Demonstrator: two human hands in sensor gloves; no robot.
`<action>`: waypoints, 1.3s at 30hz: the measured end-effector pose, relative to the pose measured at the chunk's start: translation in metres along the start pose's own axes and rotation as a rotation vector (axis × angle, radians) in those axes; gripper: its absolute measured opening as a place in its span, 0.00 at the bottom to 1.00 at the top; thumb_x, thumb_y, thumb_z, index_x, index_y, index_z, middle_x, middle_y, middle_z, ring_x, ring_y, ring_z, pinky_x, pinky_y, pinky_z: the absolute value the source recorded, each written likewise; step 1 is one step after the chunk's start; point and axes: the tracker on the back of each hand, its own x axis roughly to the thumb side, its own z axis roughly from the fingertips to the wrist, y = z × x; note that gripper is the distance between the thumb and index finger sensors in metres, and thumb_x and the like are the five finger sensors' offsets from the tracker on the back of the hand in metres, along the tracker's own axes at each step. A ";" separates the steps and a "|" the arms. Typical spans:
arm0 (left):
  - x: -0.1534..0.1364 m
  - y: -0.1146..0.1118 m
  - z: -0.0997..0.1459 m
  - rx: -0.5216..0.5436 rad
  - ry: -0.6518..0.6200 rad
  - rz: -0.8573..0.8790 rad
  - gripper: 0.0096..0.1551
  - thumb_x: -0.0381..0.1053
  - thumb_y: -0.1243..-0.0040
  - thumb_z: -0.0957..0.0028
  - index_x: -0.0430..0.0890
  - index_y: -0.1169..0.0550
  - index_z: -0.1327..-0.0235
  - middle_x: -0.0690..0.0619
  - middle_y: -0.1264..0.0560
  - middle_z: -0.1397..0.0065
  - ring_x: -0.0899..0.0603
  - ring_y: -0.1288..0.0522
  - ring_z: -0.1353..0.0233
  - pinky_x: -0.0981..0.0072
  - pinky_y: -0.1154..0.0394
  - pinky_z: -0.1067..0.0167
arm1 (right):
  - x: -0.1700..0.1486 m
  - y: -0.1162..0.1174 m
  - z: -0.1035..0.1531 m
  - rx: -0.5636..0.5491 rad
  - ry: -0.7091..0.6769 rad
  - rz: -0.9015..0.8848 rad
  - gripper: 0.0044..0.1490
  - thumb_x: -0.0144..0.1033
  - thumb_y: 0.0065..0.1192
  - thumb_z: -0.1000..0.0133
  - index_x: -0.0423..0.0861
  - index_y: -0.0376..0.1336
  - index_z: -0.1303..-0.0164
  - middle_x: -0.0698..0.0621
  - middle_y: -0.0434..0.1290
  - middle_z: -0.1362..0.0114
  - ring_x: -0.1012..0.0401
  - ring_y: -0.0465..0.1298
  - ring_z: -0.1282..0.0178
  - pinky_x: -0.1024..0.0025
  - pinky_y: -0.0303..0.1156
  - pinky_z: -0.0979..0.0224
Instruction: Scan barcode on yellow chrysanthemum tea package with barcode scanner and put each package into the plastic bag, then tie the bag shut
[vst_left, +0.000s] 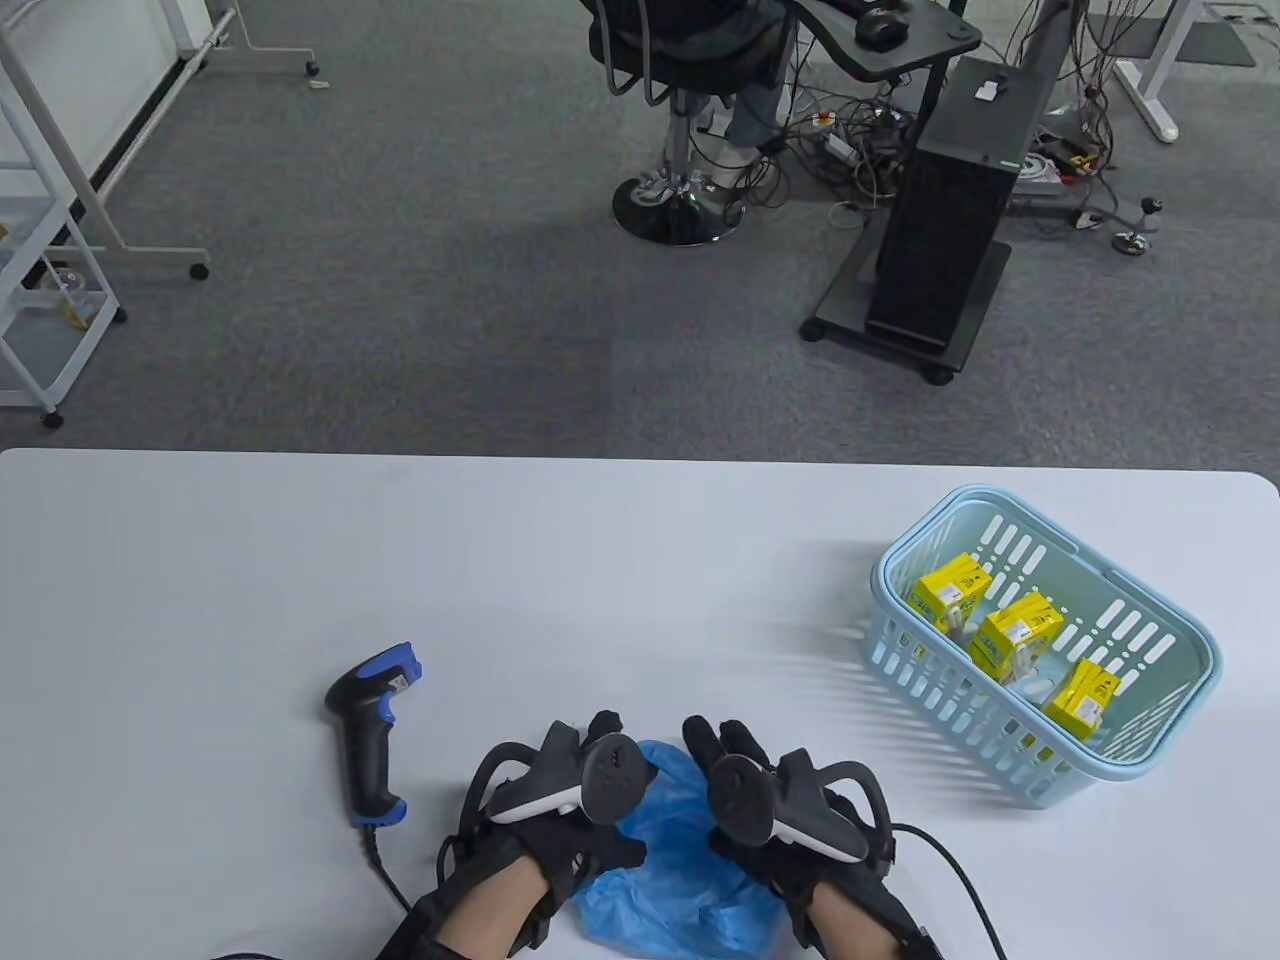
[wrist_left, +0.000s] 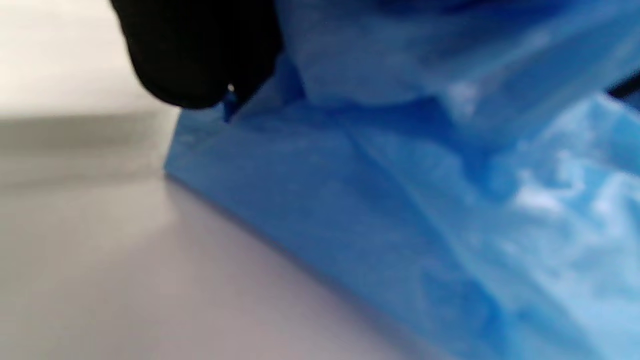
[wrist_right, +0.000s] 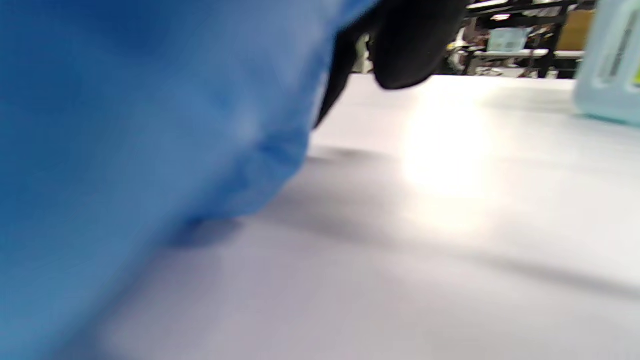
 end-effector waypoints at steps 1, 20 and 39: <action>-0.002 -0.001 -0.001 -0.003 0.006 0.006 0.50 0.65 0.28 0.57 0.57 0.35 0.20 0.33 0.51 0.17 0.51 0.16 0.50 0.55 0.20 0.49 | 0.003 0.000 0.000 0.005 -0.011 0.003 0.69 0.49 0.69 0.63 0.67 0.22 0.35 0.43 0.45 0.19 0.62 0.79 0.59 0.50 0.66 0.25; -0.012 -0.005 -0.004 -0.026 0.087 -0.096 0.52 0.65 0.28 0.56 0.58 0.39 0.18 0.32 0.56 0.16 0.39 0.31 0.26 0.37 0.30 0.37 | -0.006 0.018 -0.010 0.099 0.128 0.212 0.60 0.61 0.65 0.65 0.57 0.47 0.22 0.36 0.40 0.20 0.58 0.76 0.45 0.41 0.57 0.22; -0.049 -0.012 0.000 -0.072 0.179 0.103 0.49 0.68 0.30 0.56 0.67 0.39 0.20 0.33 0.61 0.16 0.23 0.54 0.17 0.24 0.45 0.32 | -0.075 0.028 -0.008 0.236 0.321 -0.057 0.50 0.64 0.62 0.61 0.73 0.47 0.27 0.40 0.26 0.20 0.39 0.29 0.21 0.29 0.30 0.27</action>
